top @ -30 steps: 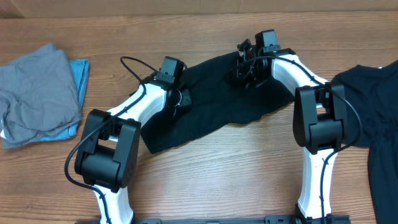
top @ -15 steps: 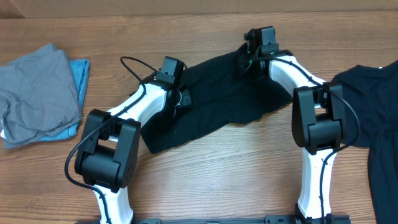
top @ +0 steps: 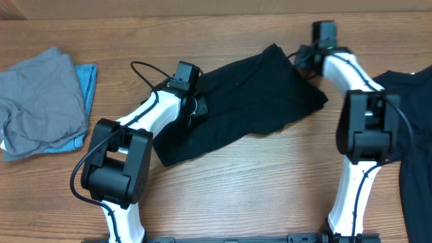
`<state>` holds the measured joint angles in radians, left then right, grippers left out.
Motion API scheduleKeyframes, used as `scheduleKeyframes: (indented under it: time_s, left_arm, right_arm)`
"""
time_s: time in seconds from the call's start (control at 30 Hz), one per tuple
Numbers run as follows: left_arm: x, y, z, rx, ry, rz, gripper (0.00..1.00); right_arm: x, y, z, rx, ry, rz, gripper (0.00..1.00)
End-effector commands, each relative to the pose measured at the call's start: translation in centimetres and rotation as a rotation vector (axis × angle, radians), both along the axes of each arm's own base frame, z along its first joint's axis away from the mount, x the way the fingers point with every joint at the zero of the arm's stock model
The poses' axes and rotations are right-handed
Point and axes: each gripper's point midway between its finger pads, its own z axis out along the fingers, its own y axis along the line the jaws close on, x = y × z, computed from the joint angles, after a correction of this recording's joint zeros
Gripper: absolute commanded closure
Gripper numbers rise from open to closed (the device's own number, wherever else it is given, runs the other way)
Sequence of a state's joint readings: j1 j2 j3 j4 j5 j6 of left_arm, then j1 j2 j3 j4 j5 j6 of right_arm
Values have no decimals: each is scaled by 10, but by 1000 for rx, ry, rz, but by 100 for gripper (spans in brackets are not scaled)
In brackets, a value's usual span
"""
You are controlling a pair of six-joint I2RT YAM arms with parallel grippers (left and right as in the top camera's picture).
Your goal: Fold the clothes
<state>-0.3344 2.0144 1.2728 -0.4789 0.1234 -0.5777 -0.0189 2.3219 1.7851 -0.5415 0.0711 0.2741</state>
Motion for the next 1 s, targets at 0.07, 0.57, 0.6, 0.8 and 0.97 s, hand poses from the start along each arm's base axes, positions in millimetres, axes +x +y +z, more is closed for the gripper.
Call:
scheduleKeyframes:
  time_s: [0.07,0.57,0.6,0.8,0.97]
  left_arm:
    - [-3,14,-22,90,32,24,96]
    - [-23,40,181,140,-198,23,93]
    - [-26,38,175,129,-175,13,96]
    - [-25,8,123,24,-56,-64,96]
    - [-32,-30,93,-147,35,-237,96]
  right_arm:
    - [1,-9,177,-8,-238,9,96]
    - [-135,119,185,483,142,352,76]
    - [-141,131,178,484,163,392,83]
    - [-177,196,125,499,281,532,96]
    - [-209,236,92,606,335,639,96]
